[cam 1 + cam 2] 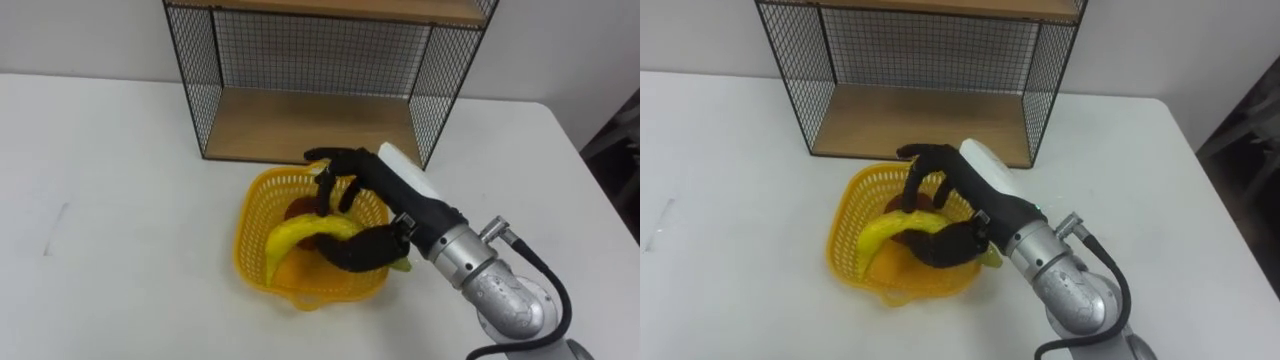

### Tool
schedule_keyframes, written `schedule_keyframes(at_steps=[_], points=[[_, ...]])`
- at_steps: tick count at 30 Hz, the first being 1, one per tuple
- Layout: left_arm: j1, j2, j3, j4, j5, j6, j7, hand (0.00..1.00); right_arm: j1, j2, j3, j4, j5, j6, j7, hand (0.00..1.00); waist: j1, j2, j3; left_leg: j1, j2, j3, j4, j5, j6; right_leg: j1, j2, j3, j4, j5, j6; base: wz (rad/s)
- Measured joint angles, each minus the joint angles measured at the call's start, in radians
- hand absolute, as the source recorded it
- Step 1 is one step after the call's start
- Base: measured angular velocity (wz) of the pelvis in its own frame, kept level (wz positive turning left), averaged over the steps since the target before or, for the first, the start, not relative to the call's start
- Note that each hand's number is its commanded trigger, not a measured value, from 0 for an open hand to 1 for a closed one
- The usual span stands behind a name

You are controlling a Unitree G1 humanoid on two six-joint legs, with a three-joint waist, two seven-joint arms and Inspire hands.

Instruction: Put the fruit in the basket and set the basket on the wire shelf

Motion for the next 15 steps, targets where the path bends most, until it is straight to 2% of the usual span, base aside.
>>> schedule_keyframes(at_steps=[15], points=[[-0.001, 0.012, -0.018, 0.0, 0.0, -0.006, 0.0, 0.0, 0.0, 0.001, 0.0, 0.0, -0.003, 0.0, 0.007, 0.0, 0.0, 0.001, 0.0006, -0.003, 0.0, -0.001, 0.002, 0.0, 0.0, -0.006, 0.0, 0.002, 0.008, 0.0, 0.0, 0.0]])
